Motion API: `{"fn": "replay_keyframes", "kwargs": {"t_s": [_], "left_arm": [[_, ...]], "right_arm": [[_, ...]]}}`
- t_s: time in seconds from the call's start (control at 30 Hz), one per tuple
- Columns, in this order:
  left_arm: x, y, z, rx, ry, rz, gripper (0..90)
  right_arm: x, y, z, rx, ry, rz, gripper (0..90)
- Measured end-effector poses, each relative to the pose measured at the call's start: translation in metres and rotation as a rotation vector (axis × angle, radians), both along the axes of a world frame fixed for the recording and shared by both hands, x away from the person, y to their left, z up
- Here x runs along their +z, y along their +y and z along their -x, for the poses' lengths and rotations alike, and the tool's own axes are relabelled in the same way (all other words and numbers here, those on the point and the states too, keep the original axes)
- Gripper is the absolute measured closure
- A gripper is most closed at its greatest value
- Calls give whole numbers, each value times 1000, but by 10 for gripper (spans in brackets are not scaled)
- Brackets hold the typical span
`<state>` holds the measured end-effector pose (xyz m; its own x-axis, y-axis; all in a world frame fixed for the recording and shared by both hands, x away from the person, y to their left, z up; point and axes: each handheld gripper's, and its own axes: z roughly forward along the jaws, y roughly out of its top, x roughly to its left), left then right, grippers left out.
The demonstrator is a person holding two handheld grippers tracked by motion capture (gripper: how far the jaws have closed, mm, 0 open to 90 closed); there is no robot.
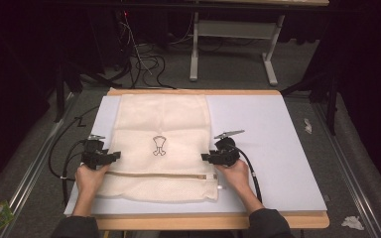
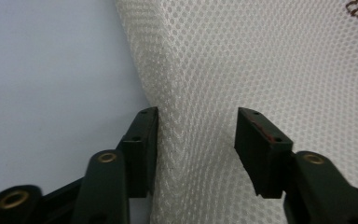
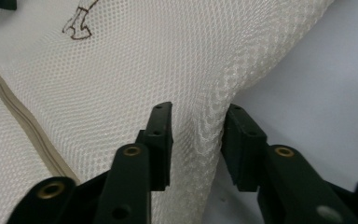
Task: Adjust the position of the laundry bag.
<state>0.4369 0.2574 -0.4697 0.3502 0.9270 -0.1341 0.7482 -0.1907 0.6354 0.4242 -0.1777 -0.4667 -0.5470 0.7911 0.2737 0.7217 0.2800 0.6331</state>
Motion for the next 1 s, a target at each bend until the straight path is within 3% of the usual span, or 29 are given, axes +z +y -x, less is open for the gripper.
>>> {"fn": "replay_keyframes", "kwargs": {"t_s": [0.03, 0.1, 0.23, 0.6, 1.0], "left_arm": [[0, 0, 0, 0, 0, 0, 609], [0, 0, 1, -10, -1, 14, 735], [3, 0, 1, -33, -16, 10, 843], [11, -4, 3, -51, -50, 76, 861], [17, -20, 1, -84, -78, 92, 861]], "right_arm": [[0, 0, 0, 0, 0, 0, 710], [-2, -2, -1, 3, 10, -1, 792], [1, -2, 1, 5, -25, 1, 842], [8, -11, 3, -1, -67, -6, 866], [13, -31, 5, -32, -85, -17, 867]]}}
